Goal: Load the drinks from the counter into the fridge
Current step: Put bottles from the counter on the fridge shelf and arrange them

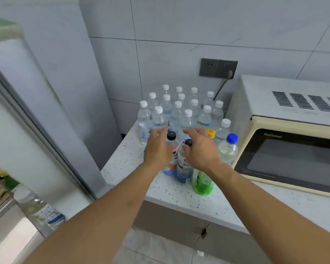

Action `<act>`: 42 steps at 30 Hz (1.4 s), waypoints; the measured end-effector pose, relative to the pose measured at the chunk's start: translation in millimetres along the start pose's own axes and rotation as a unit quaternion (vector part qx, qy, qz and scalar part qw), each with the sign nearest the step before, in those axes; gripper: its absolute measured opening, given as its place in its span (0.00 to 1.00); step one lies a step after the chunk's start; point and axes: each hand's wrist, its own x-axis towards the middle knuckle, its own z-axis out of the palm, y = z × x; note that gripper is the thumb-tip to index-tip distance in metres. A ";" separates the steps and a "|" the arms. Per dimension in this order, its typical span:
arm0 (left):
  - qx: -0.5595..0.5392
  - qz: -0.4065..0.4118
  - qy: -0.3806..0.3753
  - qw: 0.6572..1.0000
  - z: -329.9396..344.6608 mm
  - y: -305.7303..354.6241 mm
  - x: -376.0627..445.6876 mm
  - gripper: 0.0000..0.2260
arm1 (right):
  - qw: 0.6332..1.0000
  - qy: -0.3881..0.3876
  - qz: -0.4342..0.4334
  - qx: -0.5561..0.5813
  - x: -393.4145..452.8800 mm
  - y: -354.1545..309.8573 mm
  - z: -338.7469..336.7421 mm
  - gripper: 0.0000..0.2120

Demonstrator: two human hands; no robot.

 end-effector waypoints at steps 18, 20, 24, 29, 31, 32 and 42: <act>0.049 0.003 -0.059 0.997 -15.1 -16.4 -21.5 0.09 | 0.986 -0.081 -0.003 -0.148 5.6 12.1 22.3 0.13; 0.016 -0.061 -0.036 0.997 -16.4 -25.8 -37.3 0.11 | 0.990 -0.063 -0.005 -0.128 0.2 14.7 26.3 0.14; -0.052 -0.202 0.028 0.978 -11.3 -46.1 -74.7 0.13 | 0.996 -0.009 0.001 -0.087 -18.3 22.2 41.3 0.18; -0.149 -0.280 0.093 0.944 -0.2 -53.1 -122.1 0.15 | 0.997 -0.009 0.031 0.069 -39.1 17.2 64.4 0.18; -0.180 -0.289 0.115 0.933 -3.1 -51.3 -136.3 0.14 | 0.995 -0.004 0.041 0.092 -43.4 18.8 71.1 0.19; -0.179 -0.291 0.121 0.932 -6.1 -51.1 -141.9 0.14 | 0.994 -0.007 0.052 0.093 -45.3 19.8 73.9 0.21; -0.199 -0.377 0.035 0.904 -53.3 -66.9 -213.5 0.07 | 0.993 -0.010 0.009 0.118 -75.0 0.1 97.8 0.17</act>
